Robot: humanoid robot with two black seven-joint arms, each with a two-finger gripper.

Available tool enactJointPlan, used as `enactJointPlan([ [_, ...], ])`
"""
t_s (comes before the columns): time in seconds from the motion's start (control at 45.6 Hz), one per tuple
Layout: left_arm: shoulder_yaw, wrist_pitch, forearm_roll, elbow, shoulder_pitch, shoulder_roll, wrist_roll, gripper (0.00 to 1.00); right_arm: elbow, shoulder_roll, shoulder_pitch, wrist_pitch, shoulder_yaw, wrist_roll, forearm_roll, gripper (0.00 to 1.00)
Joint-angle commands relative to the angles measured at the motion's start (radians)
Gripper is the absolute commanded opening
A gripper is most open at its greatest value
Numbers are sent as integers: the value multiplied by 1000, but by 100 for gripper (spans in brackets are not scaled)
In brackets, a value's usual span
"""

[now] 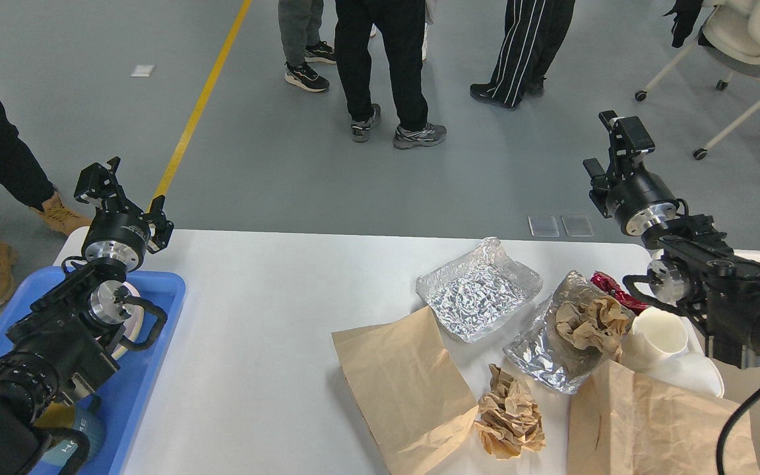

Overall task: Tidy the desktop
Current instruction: 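Raise the right gripper and move it over the brown paper bag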

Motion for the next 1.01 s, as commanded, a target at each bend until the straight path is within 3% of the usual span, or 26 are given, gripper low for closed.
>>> enactJointPlan([
  [0.0,0,0,0,0,0,0,0,96,-16,-24,106,150,-286,-47,0,100],
  [0.066,0,0,0,0,0,0,0,96,-15,-24,146,215,-400,-122,0,100],
  [0.088,0,0,0,0,0,0,0,96,-13,-24,176,256,-470,-202,0,100],
  [0.197,0,0,0,0,0,0,0,96,-4,-24,238,373,-592,-372,1,100],
  [0.241,0,0,0,0,0,0,0,96,7,-26,270,419,-641,-432,4,100],
  [0.307,0,0,0,0,0,0,0,96,34,-26,320,457,-726,-478,12,100],
  [0.68,0,0,0,0,0,0,0,96,414,32,699,540,-1194,-480,15,100],
  [0.855,0,0,0,0,0,0,0,96,565,74,905,732,-1202,-480,17,100],
  [0.987,0,0,0,0,0,0,0,96,668,134,1037,761,-1192,-477,37,100],
])
